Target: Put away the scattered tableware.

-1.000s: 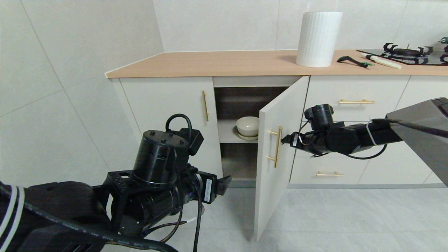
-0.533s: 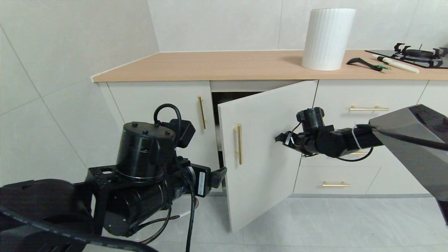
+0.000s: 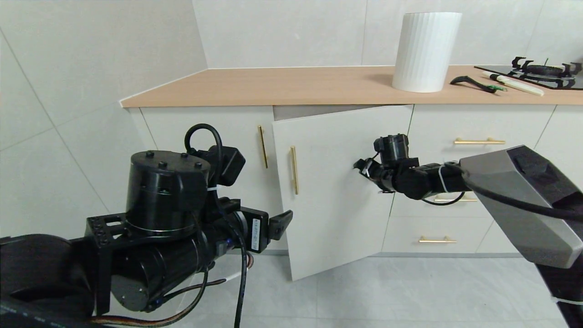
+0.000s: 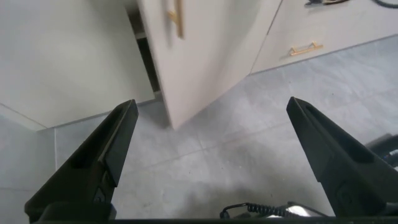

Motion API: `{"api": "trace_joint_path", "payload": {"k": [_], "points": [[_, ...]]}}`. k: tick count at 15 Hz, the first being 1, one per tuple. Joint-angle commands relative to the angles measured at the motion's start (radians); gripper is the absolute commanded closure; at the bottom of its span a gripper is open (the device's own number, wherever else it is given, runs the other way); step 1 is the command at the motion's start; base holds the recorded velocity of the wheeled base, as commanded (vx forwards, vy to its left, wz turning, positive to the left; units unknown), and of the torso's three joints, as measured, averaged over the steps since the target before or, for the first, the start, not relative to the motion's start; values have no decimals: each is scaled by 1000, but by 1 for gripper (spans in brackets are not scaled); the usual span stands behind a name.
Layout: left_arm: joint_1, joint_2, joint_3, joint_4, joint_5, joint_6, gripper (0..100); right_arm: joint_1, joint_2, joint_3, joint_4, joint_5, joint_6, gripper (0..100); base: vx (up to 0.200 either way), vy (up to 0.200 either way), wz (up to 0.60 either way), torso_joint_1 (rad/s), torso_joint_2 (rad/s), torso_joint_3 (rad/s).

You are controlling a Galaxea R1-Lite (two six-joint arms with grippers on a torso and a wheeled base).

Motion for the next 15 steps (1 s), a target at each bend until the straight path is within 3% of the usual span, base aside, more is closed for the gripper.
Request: {"api": "trace_joint_path", "payload": {"k": [1, 5, 15], "points": [[0, 3, 0, -1, 1, -1, 0, -2, 76, -75, 1, -32, 4, 0, 0, 0, 0, 0, 0, 0], [0, 9, 0, -1, 1, -1, 0, -19, 94, -139, 5, -36, 53, 0, 0, 0, 0, 0, 0, 0], [0, 9, 3, -8, 1, -4, 0, -70, 99, -139, -22, -39, 59, 0, 0, 0, 0, 0, 0, 0]]}}
